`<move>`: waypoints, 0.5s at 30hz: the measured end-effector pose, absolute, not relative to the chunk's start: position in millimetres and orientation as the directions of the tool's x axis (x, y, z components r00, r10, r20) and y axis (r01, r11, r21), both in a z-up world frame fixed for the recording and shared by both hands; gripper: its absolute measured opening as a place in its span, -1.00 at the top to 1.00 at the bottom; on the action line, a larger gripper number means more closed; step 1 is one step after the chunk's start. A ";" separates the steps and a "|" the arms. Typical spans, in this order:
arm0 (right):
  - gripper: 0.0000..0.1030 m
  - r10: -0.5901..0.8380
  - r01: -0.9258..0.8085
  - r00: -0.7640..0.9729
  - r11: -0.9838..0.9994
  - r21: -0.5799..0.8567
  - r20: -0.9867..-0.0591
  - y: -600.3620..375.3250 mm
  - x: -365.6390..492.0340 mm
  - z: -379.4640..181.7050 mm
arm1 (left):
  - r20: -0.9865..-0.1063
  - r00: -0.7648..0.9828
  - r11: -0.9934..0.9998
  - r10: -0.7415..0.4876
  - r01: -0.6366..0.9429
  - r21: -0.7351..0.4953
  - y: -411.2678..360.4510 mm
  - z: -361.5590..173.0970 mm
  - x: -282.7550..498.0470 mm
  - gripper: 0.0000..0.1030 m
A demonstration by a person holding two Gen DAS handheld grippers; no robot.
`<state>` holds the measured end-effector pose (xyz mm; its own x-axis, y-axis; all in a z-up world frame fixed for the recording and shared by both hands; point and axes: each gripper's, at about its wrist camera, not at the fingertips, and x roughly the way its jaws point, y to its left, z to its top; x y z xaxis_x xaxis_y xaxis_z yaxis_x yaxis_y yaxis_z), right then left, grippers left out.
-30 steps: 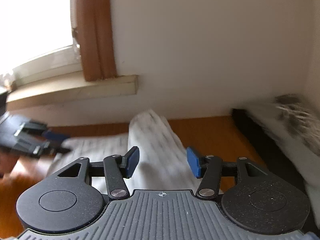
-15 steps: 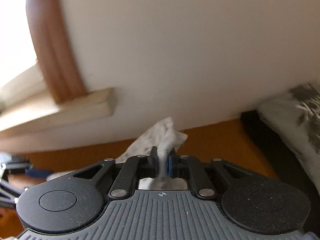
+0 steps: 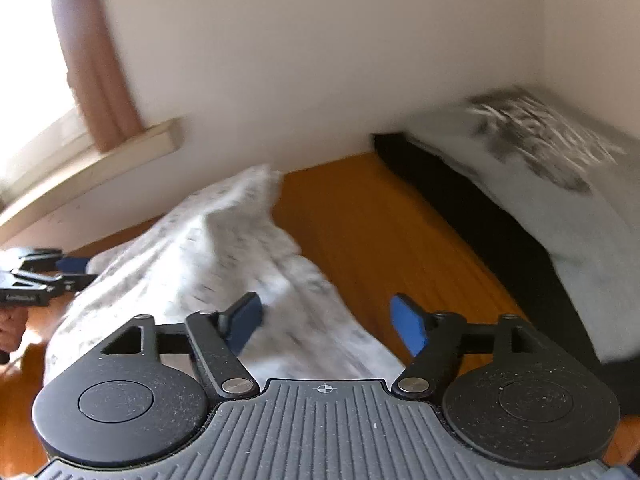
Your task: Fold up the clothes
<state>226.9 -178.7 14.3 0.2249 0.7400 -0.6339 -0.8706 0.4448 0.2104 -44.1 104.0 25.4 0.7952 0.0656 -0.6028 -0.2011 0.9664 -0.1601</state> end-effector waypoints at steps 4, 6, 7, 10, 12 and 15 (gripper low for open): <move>-0.44 0.755 -0.871 0.189 0.425 0.248 -0.628 -189.4 229.4 2.4 | -0.602 0.795 0.968 0.069 -0.200 -0.154 102.8 24.9 -44.4 0.07; -0.44 0.754 -0.871 0.160 0.411 0.268 -0.637 -189.7 232.0 -2.6 | -0.601 0.796 0.968 0.066 -0.198 -0.156 102.3 24.3 -46.9 0.07; -0.41 0.753 -0.871 0.146 0.405 0.278 -0.641 -189.8 233.3 -5.1 | -0.601 0.797 0.967 0.066 -0.198 -0.158 102.4 24.0 -47.1 0.07; 0.41 0.779 -0.875 0.121 0.377 0.305 -0.615 -194.9 231.3 -2.2 | -0.600 0.797 0.967 0.066 -0.199 -0.158 102.4 23.7 -47.3 0.07; 0.86 0.786 -0.880 0.177 0.395 0.261 -0.592 -201.3 225.3 6.5 | -0.601 0.797 0.967 0.067 -0.199 -0.156 102.0 23.8 -47.3 0.07; 0.76 0.774 -0.850 0.230 0.455 0.265 -0.590 -214.7 226.9 13.8 | -0.602 0.795 0.968 0.069 -0.200 -0.154 101.3 24.4 -47.1 0.07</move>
<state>226.9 -214.7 13.8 0.2304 0.7741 -0.5896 -0.8500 0.4551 0.2653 -47.1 101.3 24.4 0.7954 0.0688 -0.6022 -0.2002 0.9676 -0.1538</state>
